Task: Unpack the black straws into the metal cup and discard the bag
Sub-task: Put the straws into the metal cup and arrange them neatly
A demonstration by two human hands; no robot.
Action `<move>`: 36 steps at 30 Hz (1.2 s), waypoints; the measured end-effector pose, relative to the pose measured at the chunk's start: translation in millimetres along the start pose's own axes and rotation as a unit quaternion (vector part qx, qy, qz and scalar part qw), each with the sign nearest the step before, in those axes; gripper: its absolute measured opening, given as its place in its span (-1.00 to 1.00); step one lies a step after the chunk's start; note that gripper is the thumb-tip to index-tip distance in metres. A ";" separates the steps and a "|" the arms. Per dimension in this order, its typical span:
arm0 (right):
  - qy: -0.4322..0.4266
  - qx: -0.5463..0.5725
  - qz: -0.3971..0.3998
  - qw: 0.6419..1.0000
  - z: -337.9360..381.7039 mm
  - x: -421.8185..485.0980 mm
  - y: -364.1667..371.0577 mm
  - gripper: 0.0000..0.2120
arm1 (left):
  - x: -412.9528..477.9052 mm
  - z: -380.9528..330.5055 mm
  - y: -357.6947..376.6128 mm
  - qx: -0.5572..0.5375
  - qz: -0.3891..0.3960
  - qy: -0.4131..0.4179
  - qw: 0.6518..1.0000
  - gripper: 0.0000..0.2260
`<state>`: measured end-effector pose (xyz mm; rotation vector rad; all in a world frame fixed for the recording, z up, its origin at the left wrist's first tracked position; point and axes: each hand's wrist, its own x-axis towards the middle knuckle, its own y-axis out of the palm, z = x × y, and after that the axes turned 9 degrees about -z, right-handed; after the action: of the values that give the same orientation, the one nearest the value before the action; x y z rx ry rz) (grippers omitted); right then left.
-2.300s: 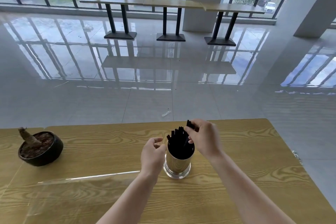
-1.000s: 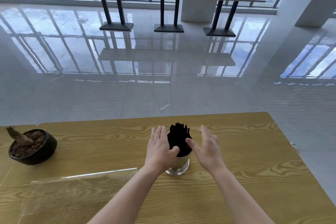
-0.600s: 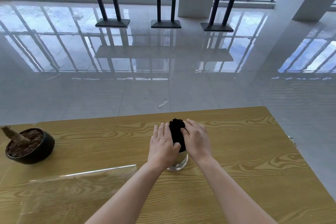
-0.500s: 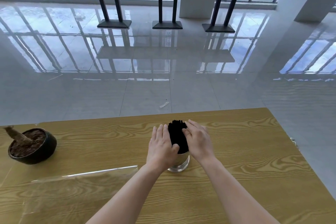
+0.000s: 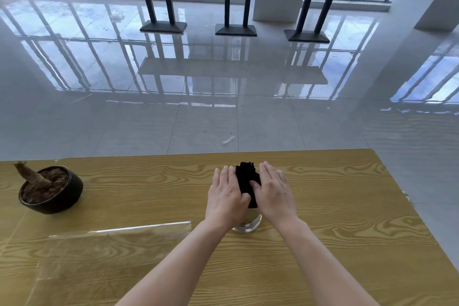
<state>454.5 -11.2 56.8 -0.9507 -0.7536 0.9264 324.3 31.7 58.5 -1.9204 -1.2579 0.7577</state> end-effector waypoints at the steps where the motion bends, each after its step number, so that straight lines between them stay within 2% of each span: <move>1: 0.013 0.015 0.010 1.000 -1.9 1.0 -0.7 -0.41 | -0.8 1.6 0.1 0.002 0.000 -0.003 1.000 -0.30; 7: 0.010 0.027 0.066 0.997 -0.3 5.7 2.2 -0.36 | -1.8 -5.9 3.4 0.026 0.006 -0.016 1.000 -0.32; 13: 0.012 0.079 0.038 0.996 -8.0 2.8 -7.0 -0.36 | -5.3 -1.0 -1.9 0.016 -0.009 -0.021 1.000 -0.29; 16: -0.028 0.100 0.028 0.994 -8.0 0.7 -11.3 -0.33 | -10.4 0.3 -1.2 0.011 -0.022 -0.010 1.000 -0.28; 21: -0.125 0.038 0.054 0.990 -3.0 5.1 -12.5 -0.38 | -10.4 -3.6 1.8 0.021 -0.038 0.053 0.998 -0.25; 26: -0.144 0.038 0.065 0.987 -3.9 9.2 -12.3 -0.43 | -6.3 -2.4 -1.0 0.025 -0.031 0.068 0.997 -0.28; 31: -0.099 0.102 0.039 0.989 -10.8 3.9 -15.7 -0.35 | -13.3 3.8 -5.2 -0.045 -0.038 0.033 0.998 -0.23; 36: -0.067 0.071 0.036 0.995 -14.9 2.9 -16.8 -0.28 | -10.0 1.1 -5.3 -0.028 -0.048 0.035 0.998 -0.27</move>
<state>473.6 -18.3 66.5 -0.7997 -0.7598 1.1017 317.2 24.1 63.1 -1.8996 -1.3291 0.6069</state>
